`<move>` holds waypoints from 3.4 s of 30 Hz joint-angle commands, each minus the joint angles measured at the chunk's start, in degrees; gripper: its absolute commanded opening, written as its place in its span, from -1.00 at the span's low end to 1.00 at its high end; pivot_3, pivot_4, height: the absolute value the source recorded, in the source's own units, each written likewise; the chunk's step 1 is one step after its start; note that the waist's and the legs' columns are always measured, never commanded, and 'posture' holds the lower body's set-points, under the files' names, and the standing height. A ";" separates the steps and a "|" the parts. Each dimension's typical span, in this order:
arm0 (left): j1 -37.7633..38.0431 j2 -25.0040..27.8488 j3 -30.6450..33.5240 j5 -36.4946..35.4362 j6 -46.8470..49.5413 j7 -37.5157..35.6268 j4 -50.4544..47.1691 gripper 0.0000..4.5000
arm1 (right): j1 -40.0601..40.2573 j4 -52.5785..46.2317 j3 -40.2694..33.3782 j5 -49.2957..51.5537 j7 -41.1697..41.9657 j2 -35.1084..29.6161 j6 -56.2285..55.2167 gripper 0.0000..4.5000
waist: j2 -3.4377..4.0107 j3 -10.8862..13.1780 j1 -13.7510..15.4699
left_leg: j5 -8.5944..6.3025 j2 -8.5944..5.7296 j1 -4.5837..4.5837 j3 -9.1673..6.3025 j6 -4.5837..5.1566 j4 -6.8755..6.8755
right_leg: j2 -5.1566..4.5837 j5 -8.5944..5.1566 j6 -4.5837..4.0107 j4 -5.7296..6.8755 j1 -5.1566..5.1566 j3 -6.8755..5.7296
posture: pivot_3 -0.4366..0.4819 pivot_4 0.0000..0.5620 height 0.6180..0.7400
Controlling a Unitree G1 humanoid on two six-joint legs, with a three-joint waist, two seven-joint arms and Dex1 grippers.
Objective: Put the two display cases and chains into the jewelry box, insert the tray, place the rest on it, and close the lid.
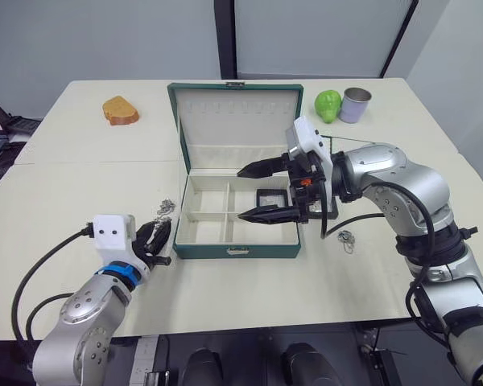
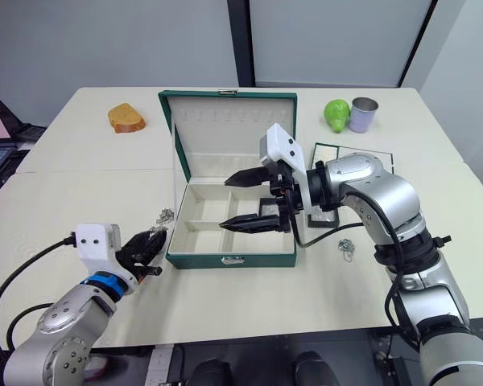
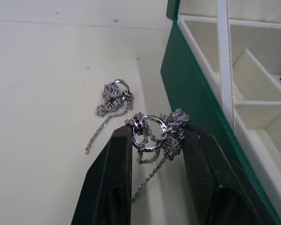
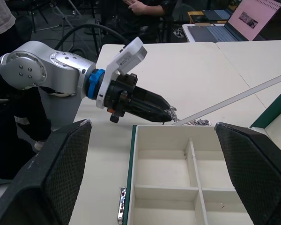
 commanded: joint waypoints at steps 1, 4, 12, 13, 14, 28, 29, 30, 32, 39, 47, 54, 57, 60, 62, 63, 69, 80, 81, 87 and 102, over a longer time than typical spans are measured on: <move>-0.19 2.54 3.72 -3.88 1.39 -0.74 -5.37 -0.48 | -1.27 -1.26 -1.75 0.66 0.59 -0.33 -1.14 1.00 | 0.00 0.00 -0.03 | 0.00 0.01 0.00 -0.02 0.00 0.00 | 0.01 0.00 0.00 0.00 0.00 0.01 | -0.05 -0.47 1.00; -2.90 4.53 6.65 -9.82 3.85 -0.20 -8.36 -0.48 | -1.25 -0.96 -1.74 0.58 0.84 -0.41 -1.49 1.00 | -0.02 0.01 0.08 | 0.00 0.00 -0.01 -0.03 0.00 0.00 | 0.01 0.00 0.00 -0.01 0.00 0.00 | -0.05 -0.47 1.00; -11.99 9.37 6.99 -24.03 9.49 5.42 -12.42 -0.48 | -1.95 0.75 -1.75 0.12 1.14 0.53 -3.13 1.00 | -0.04 0.03 -0.05 | 0.00 0.00 -0.02 -0.07 0.00 0.01 | 0.01 0.00 0.00 -0.01 0.01 -0.01 | -0.05 -0.47 1.00; -13.22 9.37 5.92 -25.14 9.81 6.49 -12.62 -0.48 | -2.12 1.04 -1.99 0.18 1.10 0.58 -3.32 1.00 | -0.04 0.03 -0.06 | 0.00 0.00 -0.02 -0.06 0.00 0.01 | 0.01 0.00 0.00 -0.01 0.01 0.00 | -0.05 -0.47 1.00; -14.02 9.48 5.27 -26.11 10.02 7.35 -12.71 -0.48 | -2.26 1.24 -2.13 0.24 1.04 0.65 -3.43 1.00 | -0.04 0.03 -0.05 | 0.00 0.00 -0.02 -0.06 0.00 0.02 | 0.01 0.00 0.00 -0.01 0.01 0.00 | -0.05 -0.47 1.00; -27.05 3.62 -11.80 -13.70 7.95 17.91 -1.12 -0.48 | -3.60 5.54 -9.97 0.75 0.37 -5.08 -2.55 1.00 | -0.05 0.03 -0.04 | 0.00 -0.04 -0.03 -0.08 0.00 0.08 | 0.05 0.01 0.01 -0.04 0.06 0.01 | -0.05 -0.47 1.00; -27.65 3.41 -13.04 -12.28 7.64 17.69 -0.09 -0.48 | -3.46 5.51 -10.17 0.71 0.25 -5.44 -2.44 1.00 | -0.05 0.03 -0.05 | 0.00 -0.04 -0.04 -0.08 0.00 0.09 | 0.05 0.01 0.01 -0.04 0.05 0.01 | -0.05 -0.47 1.00; -28.04 3.12 -14.21 -11.08 7.29 17.23 0.89 -0.48 | -3.34 5.46 -10.36 0.70 0.09 -5.74 -2.31 1.00 | -0.05 0.03 -0.06 | 0.00 -0.04 -0.05 -0.08 0.00 0.08 | 0.05 0.01 0.01 -0.07 0.05 0.03 | -0.05 -0.47 1.00; -28.37 2.83 -15.74 -9.14 6.78 16.48 2.27 -0.48 | -3.23 5.29 -10.59 0.74 -0.25 -6.03 -1.99 1.00 | -0.05 0.03 -0.16 | 0.00 -0.05 -0.05 -0.07 0.00 0.08 | 0.06 0.01 0.01 -0.10 0.05 0.09 | -0.05 -0.47 1.00; -25.44 1.88 -18.42 -1.08 4.16 15.96 5.75 -0.48 | -2.70 4.81 -10.96 0.83 -1.29 -7.26 -1.07 1.00 | -0.05 0.03 -0.14 | 0.00 -0.04 -0.05 -0.06 0.00 0.08 | 0.07 0.01 0.01 -0.13 0.00 0.14 | -0.05 -0.47 1.00; -24.09 -1.09 -18.95 4.19 0.91 14.41 9.62 -0.48 | -2.22 4.35 -10.80 1.07 -1.63 -7.85 -0.58 1.00 | -0.05 0.03 -0.05 | 0.00 -0.04 -0.06 -0.06 0.00 0.07 | 0.06 0.01 0.01 -0.12 0.00 0.12 | -0.05 -0.47 1.00; -24.12 -3.18 -18.88 6.52 0.24 13.17 10.78 -0.48 | -2.16 4.38 -10.71 0.95 -1.62 -8.05 -0.66 1.00 | -0.05 0.04 -0.05 | 0.00 -0.05 -0.07 -0.06 0.00 0.06 | 0.06 0.01 0.01 -0.11 0.00 0.11 | -0.05 -0.47 1.00; -23.91 -3.92 -18.98 7.21 0.33 12.78 10.82 -0.48 | -2.08 4.59 -10.63 0.78 -1.50 -8.13 -0.92 1.00 | -0.05 0.03 -0.04 | 0.00 -0.05 -0.08 -0.06 0.00 0.06 | 0.06 0.01 0.01 -0.11 0.00 0.11 | -0.05 -0.47 1.00; -23.67 -4.33 -19.37 7.87 0.74 12.23 10.48 -0.48 | -2.02 4.93 -10.50 0.49 -1.38 -8.18 -1.26 1.00 | -0.05 0.04 -0.04 | 0.00 -0.05 -0.08 -0.06 0.00 0.05 | 0.06 0.01 0.01 -0.11 0.00 0.10 | -0.05 -0.47 1.00; -23.85 -4.57 -19.19 8.18 0.91 11.89 10.43 -0.48 | -2.10 5.30 -10.44 0.31 -1.30 -8.15 -1.49 1.00 | -0.05 0.03 -0.04 | 0.00 -0.05 -0.08 -0.06 0.00 0.05 | 0.06 0.01 0.01 -0.11 0.01 0.10 | -0.05 -0.47 1.00; -23.98 -4.61 -19.10 8.37 0.92 11.73 10.38 -0.32 | -2.15 5.51 -10.42 0.21 -1.26 -8.13 -1.63 1.00 | -0.05 0.03 -0.04 | 0.00 -0.05 -0.09 -0.06 0.00 0.05 | 0.06 0.01 0.01 -0.11 0.01 0.10 | -0.05 -0.47 1.00; -24.54 -4.62 -19.33 8.56 1.39 9.75 9.28 0.51 | -2.45 6.60 -10.36 -0.25 -1.09 -8.01 -2.56 1.00 | -0.05 0.04 -0.05 | 0.00 -0.05 -0.09 -0.06 0.00 0.04 | 0.06 0.01 0.01 -0.11 0.01 0.10 | -0.05 -0.47 1.00; -23.93 -6.93 -19.29 1.43 3.49 3.45 4.67 0.98 | -2.05 6.51 -10.54 -0.18 -0.78 -8.20 -3.39 1.00 | -0.05 0.04 -0.05 | 0.00 -0.04 -0.10 -0.06 0.00 0.04 | 0.06 0.01 0.01 -0.11 0.01 0.09 | -0.05 -0.47 1.00; -23.96 -6.96 -19.25 0.58 3.87 2.85 4.18 0.98 | -2.02 6.37 -10.61 -0.06 -0.69 -8.22 -3.41 1.00 | -0.05 0.04 -0.05 | 0.00 -0.05 -0.12 -0.06 0.00 0.04 | 0.06 0.01 0.01 -0.11 0.01 0.09 | -0.05 -0.47 1.00; -23.61 -6.05 -13.68 -12.30 7.49 -1.46 -1.90 0.98 | -2.01 4.86 -11.05 1.37 0.13 -8.49 -2.68 1.00 | -0.05 0.04 -0.04 | 0.00 -0.04 -0.14 -0.08 0.00 0.05 | 0.06 0.01 0.01 -0.11 0.01 0.08 | -0.05 -0.47 1.00; -8.90 19.12 12.75 -36.89 10.41 -3.26 -2.33 0.98 | -6.74 -4.19 -9.78 10.43 -6.31 -0.11 7.01 1.00 | -0.04 0.05 -0.27 | 0.00 0.01 -0.08 -0.22 0.00 0.04 | 0.07 0.00 0.01 0.01 -0.09 0.03 | -0.05 -0.47 1.00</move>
